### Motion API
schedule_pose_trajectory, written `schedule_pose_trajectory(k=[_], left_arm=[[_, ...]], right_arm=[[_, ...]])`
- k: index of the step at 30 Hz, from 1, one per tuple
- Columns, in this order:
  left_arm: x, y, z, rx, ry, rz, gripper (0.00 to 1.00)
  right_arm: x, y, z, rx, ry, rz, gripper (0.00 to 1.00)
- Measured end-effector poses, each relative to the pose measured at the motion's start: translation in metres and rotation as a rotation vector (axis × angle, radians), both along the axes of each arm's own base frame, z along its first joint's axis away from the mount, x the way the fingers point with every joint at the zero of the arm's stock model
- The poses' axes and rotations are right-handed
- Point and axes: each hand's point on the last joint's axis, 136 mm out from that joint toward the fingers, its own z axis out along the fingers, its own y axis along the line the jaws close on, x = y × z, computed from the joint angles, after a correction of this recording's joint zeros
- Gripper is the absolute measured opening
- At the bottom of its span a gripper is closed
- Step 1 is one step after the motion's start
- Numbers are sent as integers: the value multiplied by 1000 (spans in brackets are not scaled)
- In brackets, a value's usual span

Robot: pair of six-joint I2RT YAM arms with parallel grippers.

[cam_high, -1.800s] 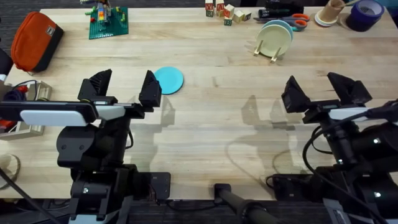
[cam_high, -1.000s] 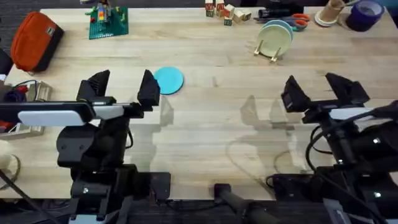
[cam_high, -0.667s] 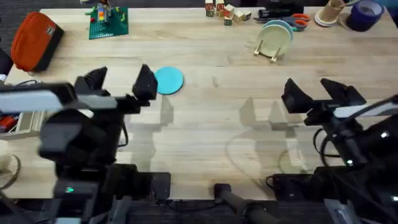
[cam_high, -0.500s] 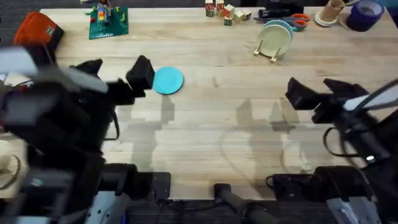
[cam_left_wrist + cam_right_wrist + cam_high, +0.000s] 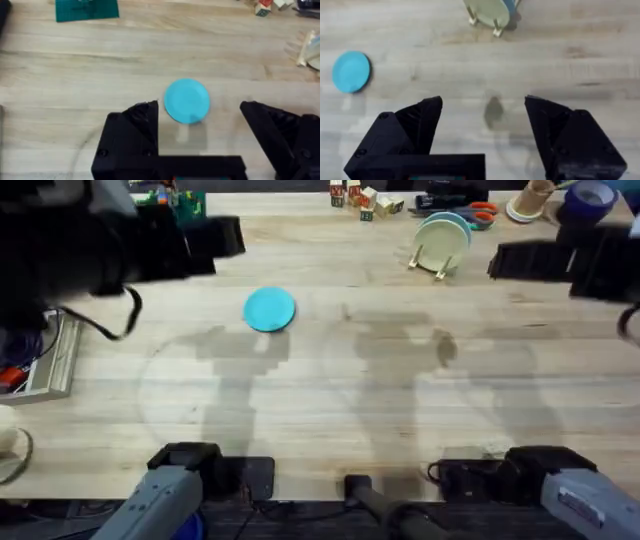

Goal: Pick up the plates from the table one by one and place each into a slot on the dish rack.

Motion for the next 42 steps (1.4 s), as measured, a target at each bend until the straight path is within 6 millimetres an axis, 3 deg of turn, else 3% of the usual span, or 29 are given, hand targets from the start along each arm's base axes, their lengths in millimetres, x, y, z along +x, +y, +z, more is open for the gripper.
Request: schedule_pose_trajectory(k=[9, 15, 32, 33, 37, 39, 42], left_arm=[[9, -8, 9, -35, 176, -33, 993], [15, -13, 0, -57, 223, -52, 993], [18, -17, 3, -76, 205, -67, 983], [18, -18, 3, -80, 207, -69, 889], [19, -20, 2, -88, 212, -79, 334], [20, -20, 1, -94, 217, -78, 108], [22, -20, -1, -92, 221, -80, 44]], right_arm=[[19, 0, 5, -2, 241, 2, 993], [23, 0, 3, -2, 251, 2, 993], [33, 0, 9, -2, 203, 3, 995], [33, 0, 9, -3, 203, 3, 995], [33, 0, 9, -2, 203, 2, 995], [33, 0, 9, -3, 203, 3, 995], [34, 0, 9, -2, 203, 3, 995]])
